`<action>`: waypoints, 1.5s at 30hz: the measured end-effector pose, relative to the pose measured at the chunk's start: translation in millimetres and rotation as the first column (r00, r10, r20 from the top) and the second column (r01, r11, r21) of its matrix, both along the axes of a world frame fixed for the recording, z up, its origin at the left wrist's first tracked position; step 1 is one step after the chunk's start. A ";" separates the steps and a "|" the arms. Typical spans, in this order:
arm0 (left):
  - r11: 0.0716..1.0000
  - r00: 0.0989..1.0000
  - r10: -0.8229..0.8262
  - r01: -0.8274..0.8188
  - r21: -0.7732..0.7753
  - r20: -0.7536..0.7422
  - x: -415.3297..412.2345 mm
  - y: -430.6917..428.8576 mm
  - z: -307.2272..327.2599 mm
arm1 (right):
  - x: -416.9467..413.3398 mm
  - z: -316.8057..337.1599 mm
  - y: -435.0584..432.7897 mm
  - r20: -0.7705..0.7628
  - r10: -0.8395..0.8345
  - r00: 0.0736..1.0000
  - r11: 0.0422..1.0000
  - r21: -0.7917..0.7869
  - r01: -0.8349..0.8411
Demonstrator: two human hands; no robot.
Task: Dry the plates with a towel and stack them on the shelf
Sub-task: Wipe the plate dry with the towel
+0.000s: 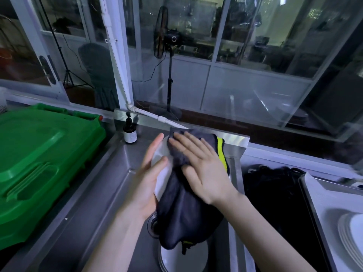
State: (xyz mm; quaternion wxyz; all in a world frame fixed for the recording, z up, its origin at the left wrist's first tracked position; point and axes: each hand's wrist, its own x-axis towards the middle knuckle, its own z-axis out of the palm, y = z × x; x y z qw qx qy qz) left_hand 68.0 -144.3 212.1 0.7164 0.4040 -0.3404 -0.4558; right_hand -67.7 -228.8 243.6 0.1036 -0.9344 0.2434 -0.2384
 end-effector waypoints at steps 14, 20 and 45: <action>0.999 0.999 0.033 -0.033 0.018 -0.005 -6.1 -0.9 0.6 | 3.5 -1.7 15.1 -0.019 0.080 0.997 0.997 -0.007 -0.081; 0.999 0.999 0.015 -0.013 0.034 -0.046 -4.5 1.7 -3.8 | -3.1 1.5 5.3 -0.026 -0.003 1.000 0.999 0.033 0.004; 0.933 0.900 0.360 -0.344 0.106 -0.245 6.3 -22.3 -13.5 | -25.6 -56.6 60.9 -0.052 0.122 0.991 0.974 -0.188 -0.130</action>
